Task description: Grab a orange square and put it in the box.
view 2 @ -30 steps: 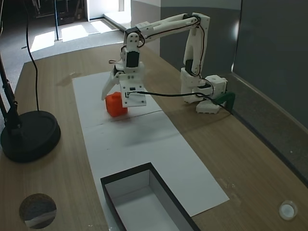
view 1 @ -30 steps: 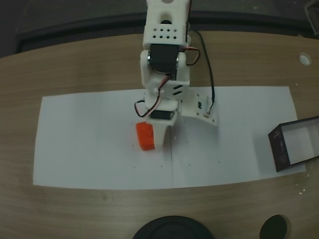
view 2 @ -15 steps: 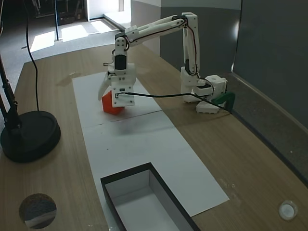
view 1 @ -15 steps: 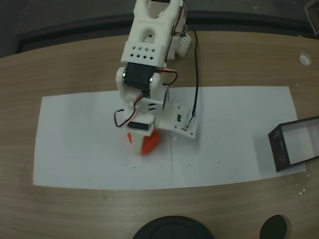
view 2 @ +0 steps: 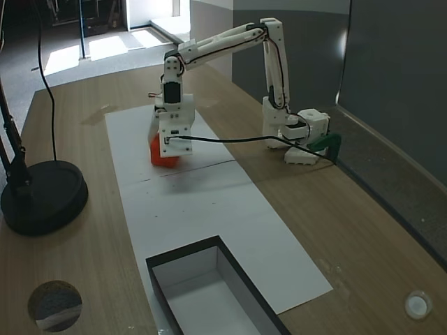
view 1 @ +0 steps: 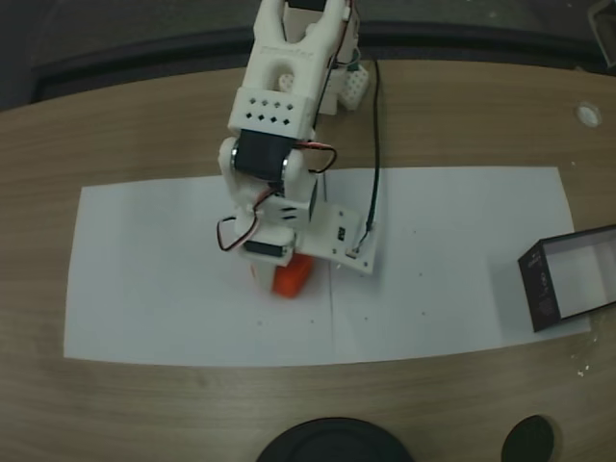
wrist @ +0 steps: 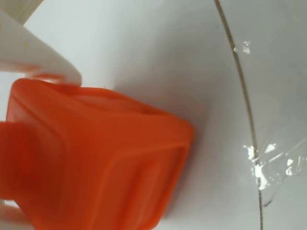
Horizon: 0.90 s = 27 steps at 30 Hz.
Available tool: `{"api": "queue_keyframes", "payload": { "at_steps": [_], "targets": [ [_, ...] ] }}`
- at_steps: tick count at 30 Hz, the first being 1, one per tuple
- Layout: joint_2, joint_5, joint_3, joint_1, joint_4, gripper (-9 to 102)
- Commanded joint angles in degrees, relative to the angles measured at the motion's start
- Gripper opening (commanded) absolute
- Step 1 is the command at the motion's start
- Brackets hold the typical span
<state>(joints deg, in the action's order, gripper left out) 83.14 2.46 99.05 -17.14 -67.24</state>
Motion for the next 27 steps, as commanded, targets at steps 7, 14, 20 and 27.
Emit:
{"api": "queue_keyframes", "payload": {
  "at_steps": [7,14,20,27],
  "targets": [
    [4.92,-0.62,-17.14,9.32,-7.38,2],
    [10.37,-0.09,-46.05,27.51,-19.95,2],
    [6.42,2.99,-59.50,42.98,-19.95,1],
    [-3.43,5.36,-65.39,53.70,-17.93,1]
  ]
}}
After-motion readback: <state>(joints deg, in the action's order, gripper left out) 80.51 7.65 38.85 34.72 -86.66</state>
